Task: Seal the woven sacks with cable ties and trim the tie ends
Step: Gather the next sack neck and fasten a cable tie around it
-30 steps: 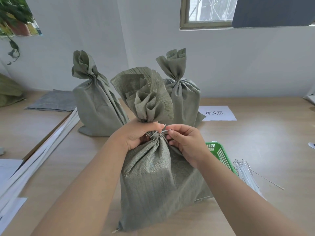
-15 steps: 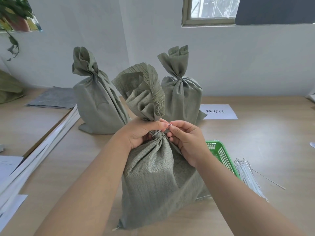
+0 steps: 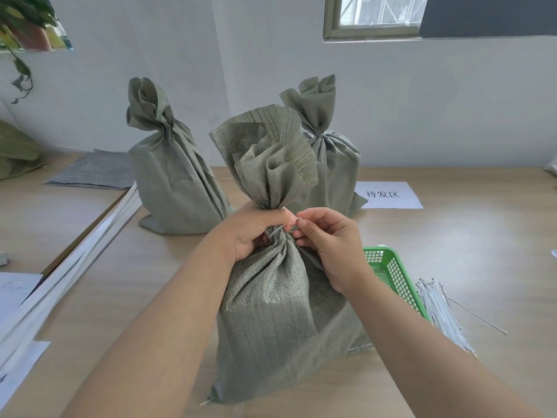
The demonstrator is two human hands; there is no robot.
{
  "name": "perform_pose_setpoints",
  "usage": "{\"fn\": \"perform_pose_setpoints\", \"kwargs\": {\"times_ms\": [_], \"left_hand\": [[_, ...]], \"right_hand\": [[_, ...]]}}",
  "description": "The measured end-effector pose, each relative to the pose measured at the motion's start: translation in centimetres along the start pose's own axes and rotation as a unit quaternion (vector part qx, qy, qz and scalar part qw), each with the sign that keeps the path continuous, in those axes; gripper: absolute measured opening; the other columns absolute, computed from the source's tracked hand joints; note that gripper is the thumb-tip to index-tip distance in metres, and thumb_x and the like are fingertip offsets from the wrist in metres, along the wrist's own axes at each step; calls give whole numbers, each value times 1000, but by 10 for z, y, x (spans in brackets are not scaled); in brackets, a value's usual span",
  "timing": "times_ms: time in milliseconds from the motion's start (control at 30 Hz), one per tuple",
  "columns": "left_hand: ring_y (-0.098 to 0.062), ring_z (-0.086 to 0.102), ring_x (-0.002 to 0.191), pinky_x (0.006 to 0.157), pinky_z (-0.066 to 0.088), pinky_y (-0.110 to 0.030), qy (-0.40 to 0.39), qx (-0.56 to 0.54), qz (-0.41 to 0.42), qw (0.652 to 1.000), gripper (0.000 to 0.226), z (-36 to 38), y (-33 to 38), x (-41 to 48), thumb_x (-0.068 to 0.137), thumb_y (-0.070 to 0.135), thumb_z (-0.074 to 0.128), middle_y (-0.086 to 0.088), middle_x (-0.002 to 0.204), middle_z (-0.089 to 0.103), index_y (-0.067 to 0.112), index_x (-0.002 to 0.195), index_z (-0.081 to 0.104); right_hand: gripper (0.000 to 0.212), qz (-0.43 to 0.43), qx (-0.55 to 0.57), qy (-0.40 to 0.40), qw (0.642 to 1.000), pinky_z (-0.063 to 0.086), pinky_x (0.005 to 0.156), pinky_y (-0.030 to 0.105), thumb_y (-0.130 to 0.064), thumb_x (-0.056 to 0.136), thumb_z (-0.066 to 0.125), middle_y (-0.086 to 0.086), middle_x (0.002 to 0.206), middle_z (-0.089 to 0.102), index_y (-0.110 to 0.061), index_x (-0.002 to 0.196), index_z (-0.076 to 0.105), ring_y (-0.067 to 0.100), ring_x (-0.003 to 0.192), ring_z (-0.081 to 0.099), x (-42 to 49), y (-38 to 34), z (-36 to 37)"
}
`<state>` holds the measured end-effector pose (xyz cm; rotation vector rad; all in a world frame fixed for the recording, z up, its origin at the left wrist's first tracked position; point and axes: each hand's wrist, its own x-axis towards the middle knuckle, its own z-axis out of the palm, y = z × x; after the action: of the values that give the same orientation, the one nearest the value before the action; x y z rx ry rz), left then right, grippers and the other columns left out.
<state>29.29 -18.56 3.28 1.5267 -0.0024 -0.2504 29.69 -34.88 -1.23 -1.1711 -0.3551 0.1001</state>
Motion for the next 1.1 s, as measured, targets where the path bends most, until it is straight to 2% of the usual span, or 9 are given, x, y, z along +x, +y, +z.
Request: {"fn": "perform_pose_setpoints", "kwargs": {"times_ms": [133, 267, 567, 733, 933, 1033, 1100], "left_hand": [[-19, 58, 69, 77, 41, -37, 7, 14, -7, 1000, 15, -1, -1, 1, 67, 11, 70, -8, 68, 60, 9, 57, 59], [-17, 57, 66, 70, 42, -31, 3, 19, -4, 1000, 18, -1, 0, 1, 72, 9, 67, -6, 66, 59, 10, 56, 58], [-15, 59, 62, 64, 50, -24, 10, 7, 7, 1000, 23, 1, 0, 2, 74, 1, 64, -8, 65, 58, 8, 54, 58], [-15, 58, 61, 61, 50, -23, 29, 14, 10, 999, 31, 2, 0, 1, 83, -9, 58, -6, 61, 58, 5, 56, 55], [-17, 57, 62, 67, 44, -29, 27, 19, -1, 999, 19, 1, -2, 1, 69, 5, 66, -5, 61, 59, 9, 52, 58], [-17, 57, 63, 68, 44, -30, 22, 19, -2, 1000, 19, 2, -1, -1, 68, 5, 65, -5, 61, 59, 9, 52, 58], [-21, 57, 69, 74, 43, -34, 22, 19, -1, 1000, 17, 3, -1, -2, 68, 5, 65, -8, 65, 59, 9, 52, 58]], "right_hand": [[8, -4, -12, 0, 1000, 57, 66, 23, 7, 94, 60, 15, 82, 75, 10, 99, 65, 16, 69, 65, 1, 0, 0], [8, -5, -22, -2, 1000, 56, 65, 22, 7, 94, 59, 13, 81, 75, 7, 98, 66, 16, 69, 65, 2, -1, 0], [10, -11, -35, -3, 999, 57, 65, 23, 7, 94, 59, 11, 80, 75, 4, 96, 69, 15, 70, 65, 2, -2, -1], [10, -15, -49, 0, 999, 58, 66, 23, 7, 93, 60, 8, 78, 75, 4, 96, 69, 14, 69, 65, 1, -2, 0], [9, -24, -63, -3, 998, 58, 66, 24, 7, 94, 60, 9, 79, 75, 5, 96, 68, 15, 71, 65, -1, -4, 1], [8, -25, -65, -1, 998, 57, 65, 23, 7, 94, 60, 8, 78, 75, 6, 96, 68, 15, 71, 64, -2, -4, 1], [7, -25, -67, 0, 997, 57, 64, 23, 7, 94, 60, 8, 77, 75, 7, 96, 67, 14, 71, 63, -2, -5, 1]]}}
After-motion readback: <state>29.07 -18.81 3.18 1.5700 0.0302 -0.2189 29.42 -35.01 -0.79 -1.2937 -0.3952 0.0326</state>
